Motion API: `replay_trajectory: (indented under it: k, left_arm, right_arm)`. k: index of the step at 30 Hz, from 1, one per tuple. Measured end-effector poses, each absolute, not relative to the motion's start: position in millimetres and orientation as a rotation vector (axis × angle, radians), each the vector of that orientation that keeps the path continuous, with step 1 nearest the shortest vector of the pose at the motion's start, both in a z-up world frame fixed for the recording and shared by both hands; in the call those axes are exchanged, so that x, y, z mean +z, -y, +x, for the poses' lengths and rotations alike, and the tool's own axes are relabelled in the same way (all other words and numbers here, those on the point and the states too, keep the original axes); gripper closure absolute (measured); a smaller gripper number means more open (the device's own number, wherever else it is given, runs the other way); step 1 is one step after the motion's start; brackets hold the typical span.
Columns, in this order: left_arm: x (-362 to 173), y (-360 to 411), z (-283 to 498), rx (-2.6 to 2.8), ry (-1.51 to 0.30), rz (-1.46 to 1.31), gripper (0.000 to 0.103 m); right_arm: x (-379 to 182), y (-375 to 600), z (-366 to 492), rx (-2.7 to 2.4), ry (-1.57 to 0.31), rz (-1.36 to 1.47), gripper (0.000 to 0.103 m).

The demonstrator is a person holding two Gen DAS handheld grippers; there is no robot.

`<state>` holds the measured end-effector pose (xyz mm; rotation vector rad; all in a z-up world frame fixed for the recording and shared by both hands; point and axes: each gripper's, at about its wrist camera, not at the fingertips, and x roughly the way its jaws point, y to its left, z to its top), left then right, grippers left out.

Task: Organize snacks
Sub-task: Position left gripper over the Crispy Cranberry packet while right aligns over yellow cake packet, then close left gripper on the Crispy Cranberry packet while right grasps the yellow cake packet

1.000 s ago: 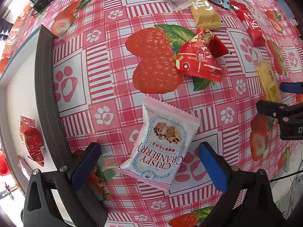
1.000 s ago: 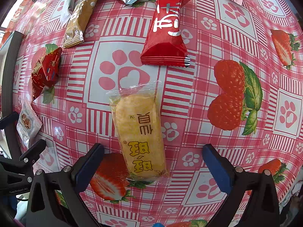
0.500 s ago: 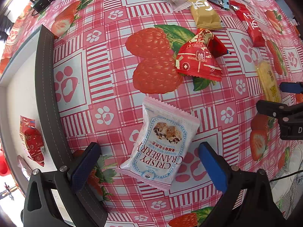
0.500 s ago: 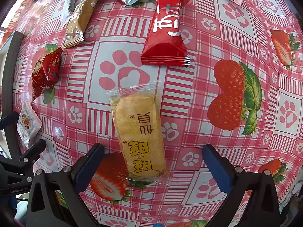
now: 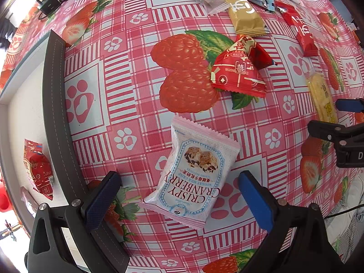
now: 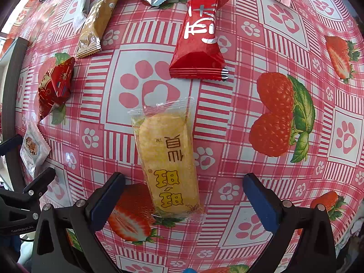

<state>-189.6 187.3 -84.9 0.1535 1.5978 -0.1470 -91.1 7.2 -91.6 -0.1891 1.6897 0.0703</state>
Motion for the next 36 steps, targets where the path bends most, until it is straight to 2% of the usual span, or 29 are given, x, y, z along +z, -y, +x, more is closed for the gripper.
replay_trajectory:
  k: [16,22,24,26,27,28,29,30,31,33,36]
  left_arm:
    - [-85,-187,-189,-0.148,-1.591,0.152,0.0]
    - [-87,-172,-186,-0.185,-1.678,0.224,0.0]
    - [-86,-163,-189,-0.215,-1.682,0.264,0.002]
    - [-81,-156,-191,-0.241,-1.666,0.282,0.013]
    - [-78,-153,-191,-0.26,-1.663,0.284,0.017]
    - [-75,-149,-190,-0.276,-1.657,0.291,0.027]
    - [-72,-146,-189,-0.293,-1.645,0.302,0.043]
    - [-68,-142,-187,-0.311,-1.631,0.315,0.054]
    - [-68,-139,-185,-0.324,-1.635,0.325,0.054]
    - [-67,-139,-181,-0.33,-1.632,0.317,0.056]
    - [-59,-145,-176,-0.348,-1.635,0.253,0.057]
  right_arm:
    - [-93,-7,-92,0.077,-1.696,-0.198,0.0]
    - [-93,-15,-80,0.124,-1.721,-0.259,0.0]
    - [-93,-19,-77,0.133,-1.726,-0.275,0.0]
    - [-91,-21,-75,0.127,-1.733,-0.271,0.001]
    - [-90,-22,-75,0.125,-1.733,-0.264,0.003]
    - [-88,-24,-76,0.123,-1.73,-0.261,0.006]
    - [-85,-26,-76,0.124,-1.725,-0.262,0.012]
    - [-82,-29,-77,0.129,-1.719,-0.265,0.021]
    - [-76,-33,-78,0.136,-1.708,-0.273,0.028]
    - [-68,-39,-80,0.148,-1.685,-0.286,0.066]
    - [-61,-41,-81,0.151,-1.689,-0.218,0.066]
